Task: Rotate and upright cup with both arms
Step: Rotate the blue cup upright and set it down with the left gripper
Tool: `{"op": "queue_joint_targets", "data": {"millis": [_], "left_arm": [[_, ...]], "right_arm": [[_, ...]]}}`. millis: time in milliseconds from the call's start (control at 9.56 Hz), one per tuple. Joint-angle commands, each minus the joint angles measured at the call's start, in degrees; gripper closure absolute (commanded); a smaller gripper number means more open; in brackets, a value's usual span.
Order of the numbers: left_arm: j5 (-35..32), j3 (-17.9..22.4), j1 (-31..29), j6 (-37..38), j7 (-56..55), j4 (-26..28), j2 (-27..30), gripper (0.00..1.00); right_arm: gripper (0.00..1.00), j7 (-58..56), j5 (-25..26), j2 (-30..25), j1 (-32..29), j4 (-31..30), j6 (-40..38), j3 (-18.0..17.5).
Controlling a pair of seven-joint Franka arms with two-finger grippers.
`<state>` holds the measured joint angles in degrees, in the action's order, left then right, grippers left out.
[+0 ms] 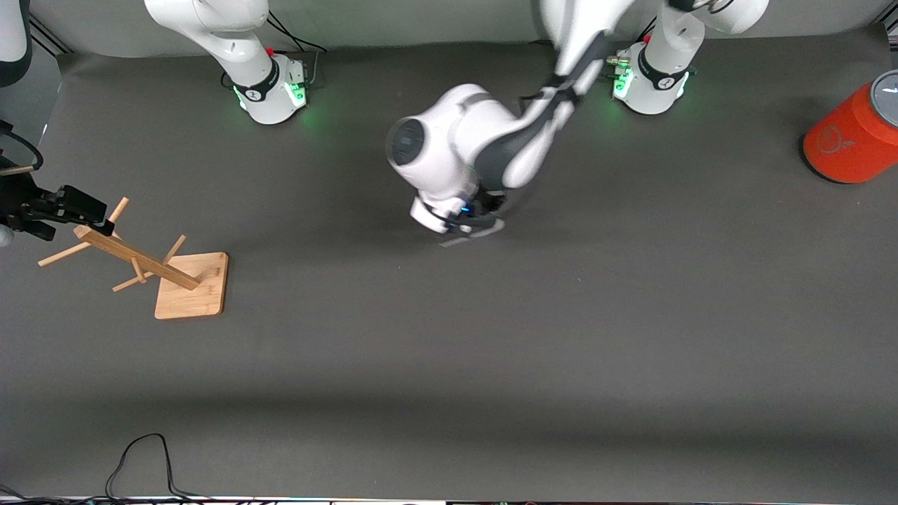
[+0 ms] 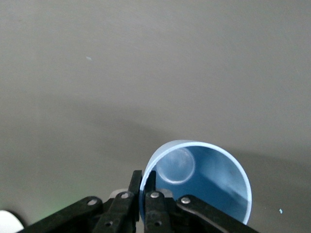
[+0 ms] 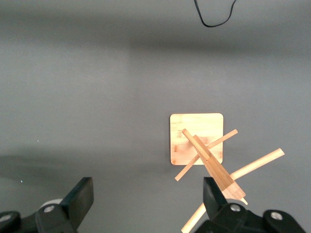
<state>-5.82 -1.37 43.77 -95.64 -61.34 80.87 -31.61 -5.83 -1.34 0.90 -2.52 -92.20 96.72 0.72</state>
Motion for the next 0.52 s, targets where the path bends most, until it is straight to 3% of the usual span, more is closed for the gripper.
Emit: {"op": "queue_joint_targets", "data": {"millis": [0, 209, 418], "left_arm": [[5.1, -0.6, -8.1, -6.3, 1.0, 12.1, 10.9, 1.00], [10.7, -0.6, -12.2, -14.4, 1.1, 21.7, 19.0, 1.00], [15.2, -0.6, -11.7, -23.1, 0.3, 31.1, 23.0, 1.00]], "right_arm": [[0.00, -0.8, 0.9, -1.3, 5.6, -0.7, 0.0, 4.4], [0.00, -0.7, 0.9, -1.2, 5.6, -0.5, 0.0, 4.6], [0.00, -0.7, 0.9, -1.2, 5.7, -0.4, 0.0, 4.5]]}}
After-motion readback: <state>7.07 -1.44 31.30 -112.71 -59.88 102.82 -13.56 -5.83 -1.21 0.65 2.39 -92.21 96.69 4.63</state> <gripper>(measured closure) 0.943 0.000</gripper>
